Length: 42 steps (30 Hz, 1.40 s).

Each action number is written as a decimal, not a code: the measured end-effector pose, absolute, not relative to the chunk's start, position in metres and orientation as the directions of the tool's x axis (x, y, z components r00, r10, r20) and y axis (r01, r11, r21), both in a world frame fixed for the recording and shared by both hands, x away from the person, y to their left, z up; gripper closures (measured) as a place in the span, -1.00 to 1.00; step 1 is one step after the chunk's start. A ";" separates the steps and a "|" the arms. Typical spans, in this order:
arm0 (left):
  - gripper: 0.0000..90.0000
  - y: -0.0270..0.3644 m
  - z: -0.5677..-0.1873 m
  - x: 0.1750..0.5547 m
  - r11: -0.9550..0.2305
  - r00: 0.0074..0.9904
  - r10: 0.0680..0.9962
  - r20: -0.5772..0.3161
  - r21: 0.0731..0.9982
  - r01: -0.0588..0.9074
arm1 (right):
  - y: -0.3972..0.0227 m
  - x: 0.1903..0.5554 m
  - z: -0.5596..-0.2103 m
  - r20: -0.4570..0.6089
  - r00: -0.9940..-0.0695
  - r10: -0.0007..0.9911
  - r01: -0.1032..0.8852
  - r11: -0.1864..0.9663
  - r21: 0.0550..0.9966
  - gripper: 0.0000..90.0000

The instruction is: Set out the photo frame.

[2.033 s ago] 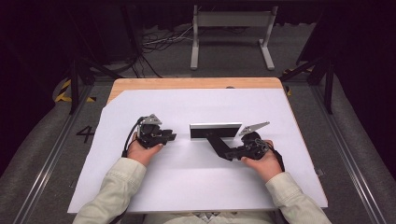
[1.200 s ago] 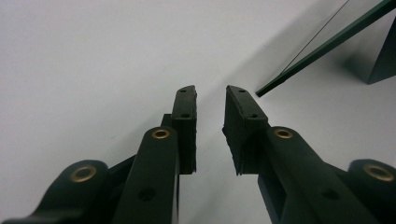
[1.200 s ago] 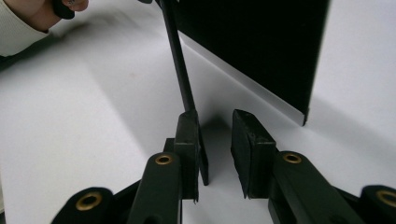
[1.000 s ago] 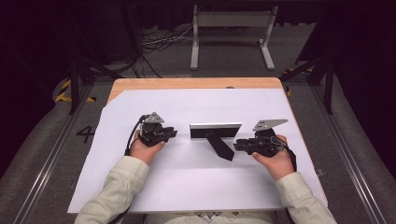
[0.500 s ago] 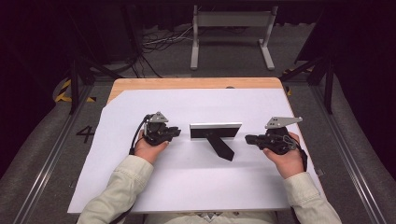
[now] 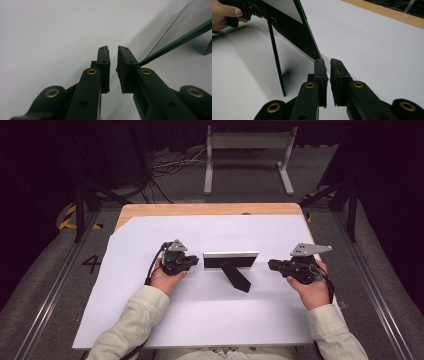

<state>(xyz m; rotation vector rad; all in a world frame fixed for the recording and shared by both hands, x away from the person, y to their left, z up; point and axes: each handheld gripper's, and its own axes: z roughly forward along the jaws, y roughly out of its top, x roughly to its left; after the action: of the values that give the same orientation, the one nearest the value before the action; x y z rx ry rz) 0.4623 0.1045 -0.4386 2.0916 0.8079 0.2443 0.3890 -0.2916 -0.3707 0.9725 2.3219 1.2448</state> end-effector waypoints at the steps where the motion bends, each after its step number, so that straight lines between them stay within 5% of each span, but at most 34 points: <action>1: 0.84 0.103 -0.439 0.463 -0.428 0.774 0.623 -0.113 0.779 0.459 | -0.292 0.389 -0.370 0.029 -0.713 0.701 0.412 0.385 0.826 0.87; 9: 0.99 0.092 -0.445 0.465 -0.443 0.781 0.612 -0.121 0.766 0.466 | -0.296 0.388 -0.369 0.033 -0.713 0.700 0.411 0.380 0.828 0.91; 42: 1.00 0.083 -0.449 0.468 -0.527 0.833 0.528 -0.167 0.704 0.475 | -0.301 0.387 -0.365 0.092 -0.731 0.676 0.448 0.374 0.812 0.95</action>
<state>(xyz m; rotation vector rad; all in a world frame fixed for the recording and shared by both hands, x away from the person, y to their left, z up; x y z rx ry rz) 0.4678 0.0827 -0.4491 2.2173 0.7293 0.0850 0.3868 -0.3009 -0.3649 0.9978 2.3804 1.2847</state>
